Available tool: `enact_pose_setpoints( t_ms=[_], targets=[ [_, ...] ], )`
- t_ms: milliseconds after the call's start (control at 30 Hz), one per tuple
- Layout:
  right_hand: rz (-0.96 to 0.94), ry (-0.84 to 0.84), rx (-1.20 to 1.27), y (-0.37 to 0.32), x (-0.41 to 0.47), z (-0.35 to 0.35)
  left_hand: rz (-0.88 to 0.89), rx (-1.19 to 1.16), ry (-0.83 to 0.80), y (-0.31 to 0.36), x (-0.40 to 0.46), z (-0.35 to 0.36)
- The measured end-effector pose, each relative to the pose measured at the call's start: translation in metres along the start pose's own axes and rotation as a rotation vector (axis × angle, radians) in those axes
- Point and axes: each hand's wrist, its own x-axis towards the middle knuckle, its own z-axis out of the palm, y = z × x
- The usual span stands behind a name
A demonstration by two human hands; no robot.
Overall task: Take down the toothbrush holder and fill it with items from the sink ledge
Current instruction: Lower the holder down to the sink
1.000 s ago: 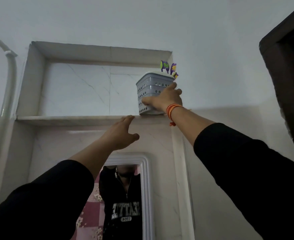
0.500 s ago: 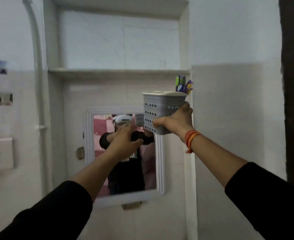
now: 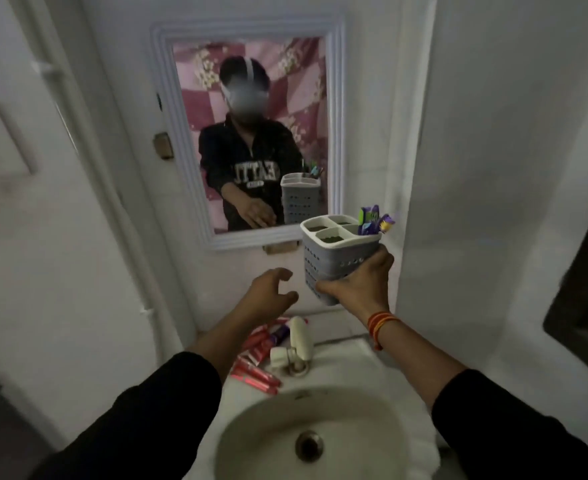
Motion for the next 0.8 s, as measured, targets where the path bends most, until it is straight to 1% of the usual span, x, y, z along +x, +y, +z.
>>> enact_pose_setpoints(
  t_ms=[200, 367, 467, 600, 700, 800],
  targets=[
    [0.055, -0.038, -0.12, 0.087, -0.038, 0.037, -0.114, 0.114, -0.181, -0.038, 0.027, 0.048],
    [0.089, -0.111, -0.154, 0.145, -0.054, 0.059, -0.19, 0.211, -0.213, -0.06, 0.056, 0.073],
    [0.143, -0.159, -0.113, 0.166, -0.064, 0.068, -0.237, 0.237, -0.234, -0.075, 0.071, 0.083],
    [0.145, -0.182, -0.131, 0.186, -0.077, 0.075, -0.27, 0.294, -0.274, -0.092, 0.088, 0.094],
    [0.148, -0.182, -0.146, 0.2, -0.084, 0.078, -0.236, 0.336, -0.309, -0.095, 0.098, 0.101],
    [0.163, -0.185, -0.106, 0.207, -0.088, 0.082, -0.224, 0.413, -0.379, -0.088, 0.098, 0.104]
  ],
)
